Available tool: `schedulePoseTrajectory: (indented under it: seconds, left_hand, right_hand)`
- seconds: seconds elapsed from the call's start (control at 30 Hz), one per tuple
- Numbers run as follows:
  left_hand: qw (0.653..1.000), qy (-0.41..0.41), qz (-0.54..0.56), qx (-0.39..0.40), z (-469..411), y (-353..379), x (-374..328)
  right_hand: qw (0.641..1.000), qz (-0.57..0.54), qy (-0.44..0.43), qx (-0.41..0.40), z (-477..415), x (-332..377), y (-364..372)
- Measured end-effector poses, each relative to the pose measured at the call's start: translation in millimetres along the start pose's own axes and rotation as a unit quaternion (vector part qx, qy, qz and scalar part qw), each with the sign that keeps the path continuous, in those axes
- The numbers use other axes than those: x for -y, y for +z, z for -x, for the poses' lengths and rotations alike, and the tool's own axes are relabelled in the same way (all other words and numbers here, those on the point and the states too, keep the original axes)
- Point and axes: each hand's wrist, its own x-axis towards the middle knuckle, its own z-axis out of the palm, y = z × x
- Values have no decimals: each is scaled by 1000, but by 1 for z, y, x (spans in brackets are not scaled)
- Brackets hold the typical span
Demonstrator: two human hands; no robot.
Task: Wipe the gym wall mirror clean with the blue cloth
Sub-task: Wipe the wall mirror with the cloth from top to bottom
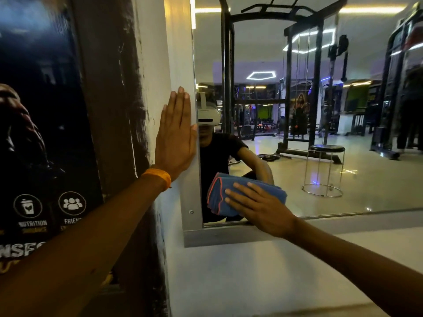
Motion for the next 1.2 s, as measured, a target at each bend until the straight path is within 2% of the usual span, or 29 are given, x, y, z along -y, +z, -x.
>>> schedulePoseTrajectory:
  seconds: [0.07,0.1,0.17,0.23,0.3,0.33,0.4,0.47,0.53,0.6,0.7,0.73,0.77,0.8,0.9,0.97,1.0,1.03,1.1,1.2]
  left_hand:
    - [1000,-7,1,3,3,0,-3]
    - [1000,-11,2,5,5,1,-5]
    - [1000,-21,5,4,8,4,-6]
    - [999,-32,0,-1,10,9,-8]
    - [999,-41,-3,0,13,13,-10]
    - [999,-46,-2,-3,15,16,-13]
    - [999,-45,-5,-5,17,19,-16]
    - [999,-37,-19,-9,20,23,-18]
    - [999,-37,-22,-14,21,24,-17]
    - [999,-44,-12,-17,23,24,-17]
    - [999,-44,2,-15,24,24,-16]
    - [999,-44,10,-15,24,23,-15]
    - [999,-44,19,-16,24,23,-14]
    - [999,-45,26,-15,25,21,-14]
    - [999,-38,23,-8,28,17,-15]
    - [1000,-26,4,2,32,14,-17]
    - [1000,-25,-5,7,34,14,-18]
    - [999,-30,-8,11,36,13,-20]
    - [999,-50,-12,15,38,16,-24]
    - [997,-54,-43,23,35,24,-36]
  right_hand:
    - [999,3,-54,6,-5,-28,-8]
    - [999,-5,-42,-13,-16,-48,-15]
    - [993,-16,93,-68,-39,-101,-40]
    - [967,-39,235,-87,-57,-139,-61]
    - [949,-57,292,-100,-59,-128,-56]
    - [957,-56,267,-101,-52,-108,-45]
    - [988,-48,135,-59,-25,-66,-22]
    - [999,-23,23,-17,-1,-58,-14]
    - [999,-27,22,-32,-7,-86,-26]
    - [985,-18,143,-93,-32,-124,-41]
    - [920,-53,355,-156,-70,-163,-71]
    - [905,-69,387,-166,-81,-157,-71]
    - [904,-71,389,-160,-88,-141,-66]
    - [923,-65,351,-145,-89,-117,-56]
    - [989,-59,119,-65,-59,-57,-22]
    - [998,-49,32,-32,-37,-69,-23]
    - [997,-54,30,-41,-31,-87,-29]
    - [995,-54,60,-61,-25,-108,-36]
    - [973,-41,199,-109,-6,-157,-53]
    - [884,-79,433,-156,19,-189,-66]
